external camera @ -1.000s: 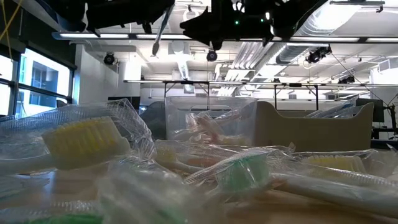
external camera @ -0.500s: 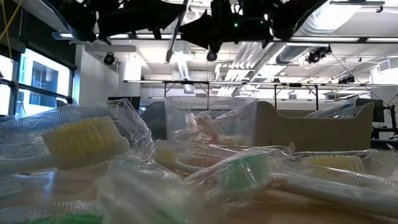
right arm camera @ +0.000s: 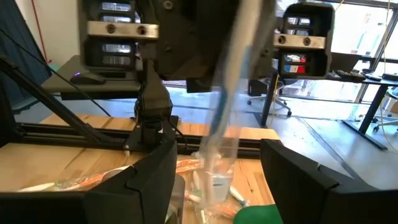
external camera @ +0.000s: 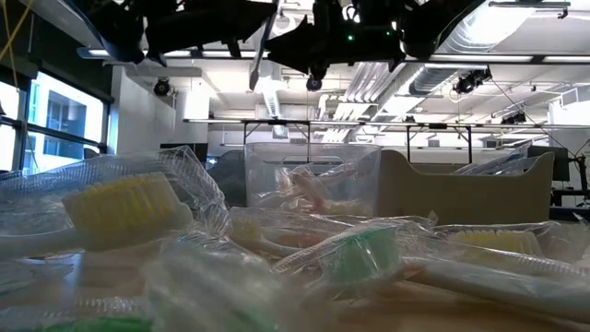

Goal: Pick & Place Toothbrushes
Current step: Put the blue toothbrush into the gray bin

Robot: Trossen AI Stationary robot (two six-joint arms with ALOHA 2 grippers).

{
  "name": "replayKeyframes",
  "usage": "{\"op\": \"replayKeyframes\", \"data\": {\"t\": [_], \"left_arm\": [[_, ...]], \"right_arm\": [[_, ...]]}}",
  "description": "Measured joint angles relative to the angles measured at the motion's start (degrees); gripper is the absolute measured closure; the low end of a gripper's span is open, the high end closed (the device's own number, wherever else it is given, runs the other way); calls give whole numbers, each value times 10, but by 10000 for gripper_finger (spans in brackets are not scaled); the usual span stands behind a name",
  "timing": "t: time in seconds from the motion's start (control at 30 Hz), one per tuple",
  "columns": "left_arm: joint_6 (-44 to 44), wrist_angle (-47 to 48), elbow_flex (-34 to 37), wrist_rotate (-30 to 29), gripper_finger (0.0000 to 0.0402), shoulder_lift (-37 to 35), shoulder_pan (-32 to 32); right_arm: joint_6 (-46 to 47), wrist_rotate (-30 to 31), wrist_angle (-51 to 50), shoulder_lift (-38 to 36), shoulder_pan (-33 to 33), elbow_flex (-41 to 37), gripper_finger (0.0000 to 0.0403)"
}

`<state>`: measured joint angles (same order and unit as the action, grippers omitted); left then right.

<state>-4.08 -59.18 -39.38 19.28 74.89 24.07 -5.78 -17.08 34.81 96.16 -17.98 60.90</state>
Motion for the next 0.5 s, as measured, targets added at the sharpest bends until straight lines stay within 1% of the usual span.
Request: {"op": "replayKeyframes", "data": {"t": [0.13,0.33,0.5], "left_arm": [[25,2,0,-23,381,0,-20],[39,-5,0,-56,381,6,-33],[38,-30,0,-59,381,27,-31]], "right_arm": [[0,0,0,0,0,0,179],[0,0,1,0,0,0,179],[0,-23,1,0,0,0,196]]}}
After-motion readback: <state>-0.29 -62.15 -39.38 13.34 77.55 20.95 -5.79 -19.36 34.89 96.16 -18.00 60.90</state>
